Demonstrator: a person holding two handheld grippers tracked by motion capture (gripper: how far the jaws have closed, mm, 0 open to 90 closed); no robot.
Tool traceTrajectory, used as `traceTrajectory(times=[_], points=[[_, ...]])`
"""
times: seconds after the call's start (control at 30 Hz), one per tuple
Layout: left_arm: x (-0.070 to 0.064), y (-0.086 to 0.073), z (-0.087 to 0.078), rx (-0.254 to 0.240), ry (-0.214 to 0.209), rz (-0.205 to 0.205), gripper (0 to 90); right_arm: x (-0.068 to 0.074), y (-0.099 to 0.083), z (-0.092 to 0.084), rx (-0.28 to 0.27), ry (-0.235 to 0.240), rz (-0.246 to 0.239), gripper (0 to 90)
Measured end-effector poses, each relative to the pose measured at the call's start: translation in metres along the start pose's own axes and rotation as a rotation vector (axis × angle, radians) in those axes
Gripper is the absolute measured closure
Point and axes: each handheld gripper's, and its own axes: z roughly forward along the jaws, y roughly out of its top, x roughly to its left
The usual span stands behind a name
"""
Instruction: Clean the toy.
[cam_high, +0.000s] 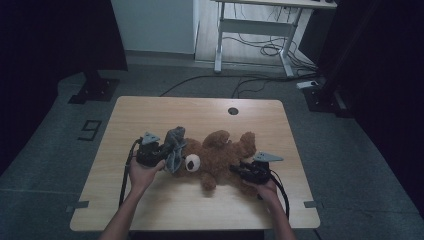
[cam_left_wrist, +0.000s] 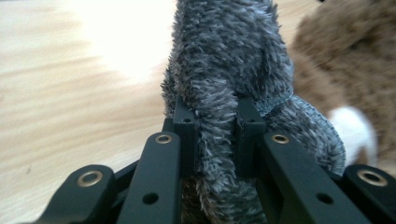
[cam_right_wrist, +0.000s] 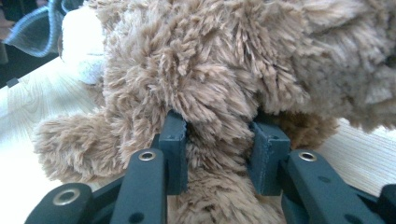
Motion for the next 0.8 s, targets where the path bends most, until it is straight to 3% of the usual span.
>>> traceTrajectory(times=[0.1,0.17,0.23,0.33,0.4,0.57,0.7,0.8], points=[[0.01,-0.012,0.006,0.034,0.017,-0.032,75.3,0.0,0.0,0.0,0.0,0.0,0.001,63.0],[0.017,-0.022,0.014,0.081,0.028,-0.045,75.4,0.0,0.0,0.0,0.0,0.0,0.003,63.2],[0.019,-0.037,0.025,0.124,-0.001,-0.059,75.3,-0.001,-0.001,0.0,0.003,0.0,0.003,63.4],[0.019,-0.043,0.026,0.1,-0.021,-0.085,75.5,-0.001,-0.001,0.0,0.003,0.003,0.006,63.4],[0.019,-0.039,0.021,0.088,-0.029,-0.077,75.5,-0.002,-0.001,0.0,0.003,0.005,0.01,63.4],[0.012,-0.012,-0.01,-0.016,-0.06,-0.053,75.4,-0.002,-0.001,0.0,0.002,0.006,0.011,63.4],[-0.011,0.012,-0.029,-0.093,-0.107,-0.002,75.3,-0.002,-0.001,0.0,0.005,0.006,0.012,63.4],[-0.036,0.027,-0.031,-0.125,-0.176,0.034,75.3,-0.002,-0.001,0.0,0.004,0.006,0.013,63.3]])
